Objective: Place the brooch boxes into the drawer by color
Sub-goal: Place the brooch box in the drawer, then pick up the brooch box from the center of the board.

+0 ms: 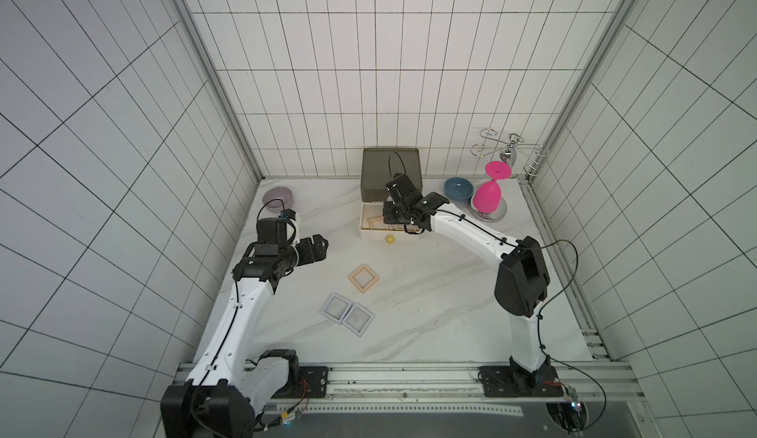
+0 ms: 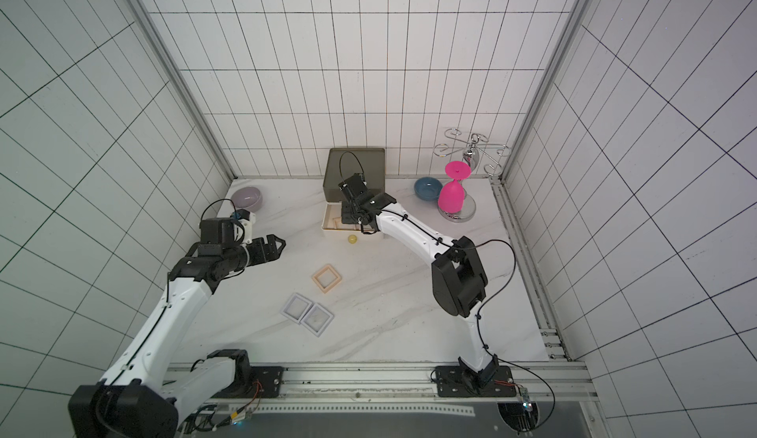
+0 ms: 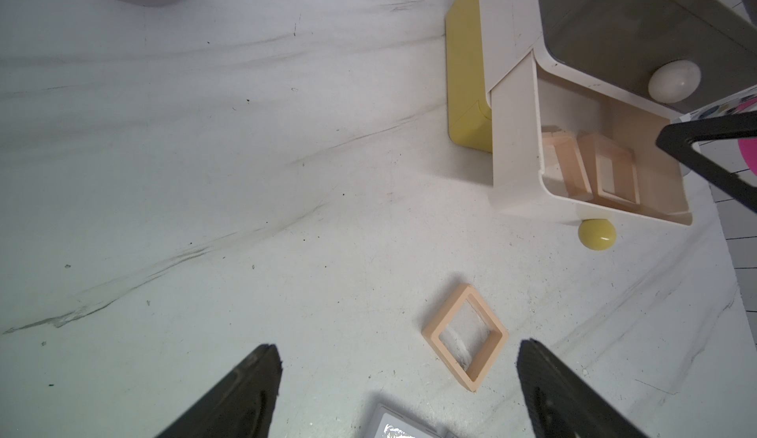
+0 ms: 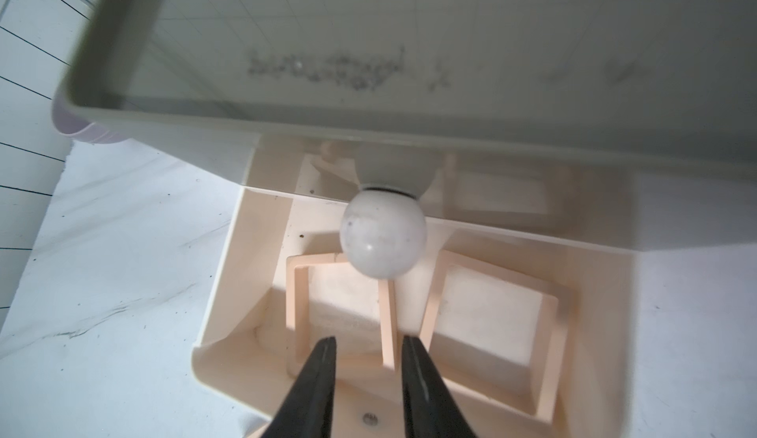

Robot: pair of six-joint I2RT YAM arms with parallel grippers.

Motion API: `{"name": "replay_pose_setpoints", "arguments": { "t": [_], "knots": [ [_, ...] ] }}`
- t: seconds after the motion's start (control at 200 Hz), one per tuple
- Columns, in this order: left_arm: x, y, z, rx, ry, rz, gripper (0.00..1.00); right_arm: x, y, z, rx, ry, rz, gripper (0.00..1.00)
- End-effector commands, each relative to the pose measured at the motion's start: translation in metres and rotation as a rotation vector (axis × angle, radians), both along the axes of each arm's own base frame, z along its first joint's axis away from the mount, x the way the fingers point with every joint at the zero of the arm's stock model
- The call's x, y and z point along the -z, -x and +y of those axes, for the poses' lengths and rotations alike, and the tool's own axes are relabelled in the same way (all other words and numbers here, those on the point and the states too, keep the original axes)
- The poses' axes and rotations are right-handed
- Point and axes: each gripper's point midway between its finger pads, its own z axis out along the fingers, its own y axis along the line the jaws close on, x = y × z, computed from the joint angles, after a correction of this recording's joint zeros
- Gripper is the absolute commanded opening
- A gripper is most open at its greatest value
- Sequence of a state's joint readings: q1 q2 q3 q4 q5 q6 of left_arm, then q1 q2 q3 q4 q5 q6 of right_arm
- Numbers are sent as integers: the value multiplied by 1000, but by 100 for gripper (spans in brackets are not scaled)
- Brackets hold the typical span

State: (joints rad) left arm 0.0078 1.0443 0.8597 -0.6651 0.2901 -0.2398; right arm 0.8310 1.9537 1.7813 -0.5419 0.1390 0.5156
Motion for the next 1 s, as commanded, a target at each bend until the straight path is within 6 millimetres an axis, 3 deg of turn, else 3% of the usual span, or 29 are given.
{"name": "replay_pose_setpoints", "arguments": {
  "t": [0.0, 0.155, 0.29, 0.41, 0.64, 0.785, 0.995],
  "knots": [
    [-5, -2, -2, 6, 10, -24, 94, -21, 26, 2, -84, -5, -65, 33],
    [-5, -2, -1, 1, 6, -24, 94, -16, 88, 23, -314, -21, -187, 38],
    [-4, -1, 0, -2, 3, -20, 94, 24, 129, 32, -454, -26, -81, 39],
    [-5, -1, 2, -10, -4, -23, 94, 56, 150, 39, -523, 55, -43, 39],
    [-4, -1, 4, -19, -13, -17, 94, 89, 148, 59, -612, 229, 55, 39],
    [-5, 0, 7, -36, -23, -22, 94, 122, 150, 50, -654, 357, 114, 39],
    [-3, -1, 8, -36, -28, -17, 94, 153, 148, 39, -651, 434, 131, 39]
  ]
}}
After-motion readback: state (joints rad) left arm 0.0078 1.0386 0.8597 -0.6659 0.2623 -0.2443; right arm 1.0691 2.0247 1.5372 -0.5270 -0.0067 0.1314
